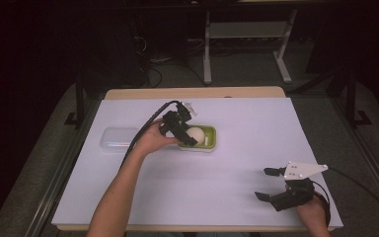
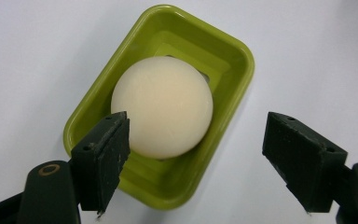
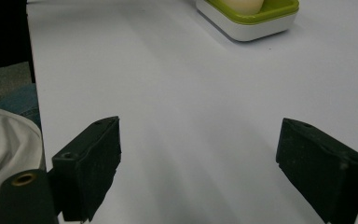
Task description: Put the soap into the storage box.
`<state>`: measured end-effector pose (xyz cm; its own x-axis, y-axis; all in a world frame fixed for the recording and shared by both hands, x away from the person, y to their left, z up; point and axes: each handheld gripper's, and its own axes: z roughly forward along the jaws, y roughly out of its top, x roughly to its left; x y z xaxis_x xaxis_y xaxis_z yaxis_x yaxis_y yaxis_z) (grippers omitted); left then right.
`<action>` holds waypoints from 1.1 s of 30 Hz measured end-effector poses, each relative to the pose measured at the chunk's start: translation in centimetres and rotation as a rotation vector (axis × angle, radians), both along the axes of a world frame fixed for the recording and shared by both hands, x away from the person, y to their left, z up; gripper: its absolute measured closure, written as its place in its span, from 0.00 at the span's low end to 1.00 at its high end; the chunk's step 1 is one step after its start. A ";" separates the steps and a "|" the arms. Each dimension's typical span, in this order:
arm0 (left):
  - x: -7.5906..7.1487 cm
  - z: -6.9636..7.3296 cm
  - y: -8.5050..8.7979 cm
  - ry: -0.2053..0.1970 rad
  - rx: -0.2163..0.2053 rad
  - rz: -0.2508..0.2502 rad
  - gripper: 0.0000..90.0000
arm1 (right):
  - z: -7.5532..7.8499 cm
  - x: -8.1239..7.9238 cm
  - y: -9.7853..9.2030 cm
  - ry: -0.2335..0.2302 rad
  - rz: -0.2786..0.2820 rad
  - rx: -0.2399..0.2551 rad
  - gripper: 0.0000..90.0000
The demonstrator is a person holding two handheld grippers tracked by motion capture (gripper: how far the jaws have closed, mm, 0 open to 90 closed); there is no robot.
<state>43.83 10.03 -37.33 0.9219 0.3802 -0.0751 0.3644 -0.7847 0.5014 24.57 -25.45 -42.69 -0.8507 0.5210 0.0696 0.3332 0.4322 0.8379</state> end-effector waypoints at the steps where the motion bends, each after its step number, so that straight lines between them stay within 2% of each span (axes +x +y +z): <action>1: -0.1 0.1 0.2 -0.002 -0.003 0.004 0.25 | 0.0 0.0 -0.1 0.001 -0.003 0.003 0.15; 4: -0.4 0.2 0.9 -0.003 -0.001 0.009 0.25 | 0.0 0.0 -0.1 0.009 -0.011 0.005 0.15; 7: -0.9 0.3 1.4 -0.012 -0.048 0.017 0.25 | 0.0 0.0 -0.1 0.008 -0.012 0.004 0.15; 8: -1.1 0.3 1.5 -0.009 -0.049 0.013 0.25 | 0.0 0.1 0.0 0.011 -0.011 0.003 0.15; 15: -2.3 -0.1 1.9 -0.013 -0.035 0.010 0.25 | 0.0 0.1 0.2 0.016 -0.012 -0.004 0.15; 20: -3.2 0.6 2.4 -0.033 -0.045 0.006 0.26 | 0.0 0.2 0.4 0.015 -0.013 -0.003 0.15; 22: -3.6 0.8 2.7 -0.054 -0.036 0.002 0.26 | 0.0 0.2 0.4 0.015 -0.013 -0.006 0.15; 27: -4.5 0.7 3.2 -0.048 -0.043 0.005 0.26 | -0.1 0.2 0.4 0.018 -0.015 -0.007 0.15; 33: -5.4 0.6 4.2 -0.060 -0.036 0.010 0.26 | -0.1 0.3 0.6 0.020 -0.012 -0.014 0.15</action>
